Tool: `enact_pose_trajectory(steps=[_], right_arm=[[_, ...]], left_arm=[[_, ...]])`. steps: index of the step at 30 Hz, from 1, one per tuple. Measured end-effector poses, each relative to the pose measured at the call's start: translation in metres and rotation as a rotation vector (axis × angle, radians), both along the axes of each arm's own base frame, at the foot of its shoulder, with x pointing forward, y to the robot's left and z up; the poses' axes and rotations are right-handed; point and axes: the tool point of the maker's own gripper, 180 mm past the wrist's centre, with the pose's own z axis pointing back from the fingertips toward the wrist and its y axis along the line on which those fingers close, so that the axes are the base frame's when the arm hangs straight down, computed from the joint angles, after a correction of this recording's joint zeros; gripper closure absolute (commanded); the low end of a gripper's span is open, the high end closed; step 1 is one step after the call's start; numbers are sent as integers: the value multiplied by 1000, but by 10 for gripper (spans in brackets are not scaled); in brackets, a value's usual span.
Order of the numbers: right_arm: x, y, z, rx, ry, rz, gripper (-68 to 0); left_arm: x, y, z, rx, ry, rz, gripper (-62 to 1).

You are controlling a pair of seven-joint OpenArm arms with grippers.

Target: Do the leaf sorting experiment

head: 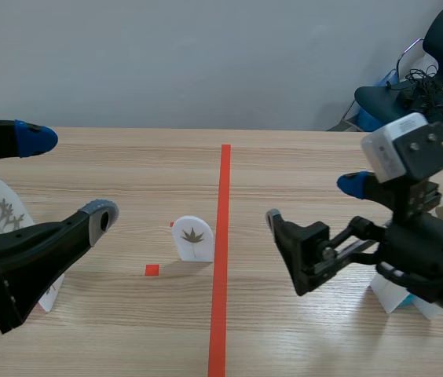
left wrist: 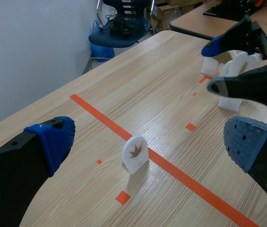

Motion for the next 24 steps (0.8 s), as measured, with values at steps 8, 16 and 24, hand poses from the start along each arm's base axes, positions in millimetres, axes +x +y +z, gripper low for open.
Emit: enact_pose_trajectory(steps=[8,16,24], right_arm=[[7,52,-50,25,88,29,-679],[11,100,-86,32,125,75,-679],[25,128,-89,41,108,74,-679]], left_arm=[[0,0,0,0,0,0,-623],[0,0,0,0,0,0,-623],[0,0,0,0,0,0,-623]])
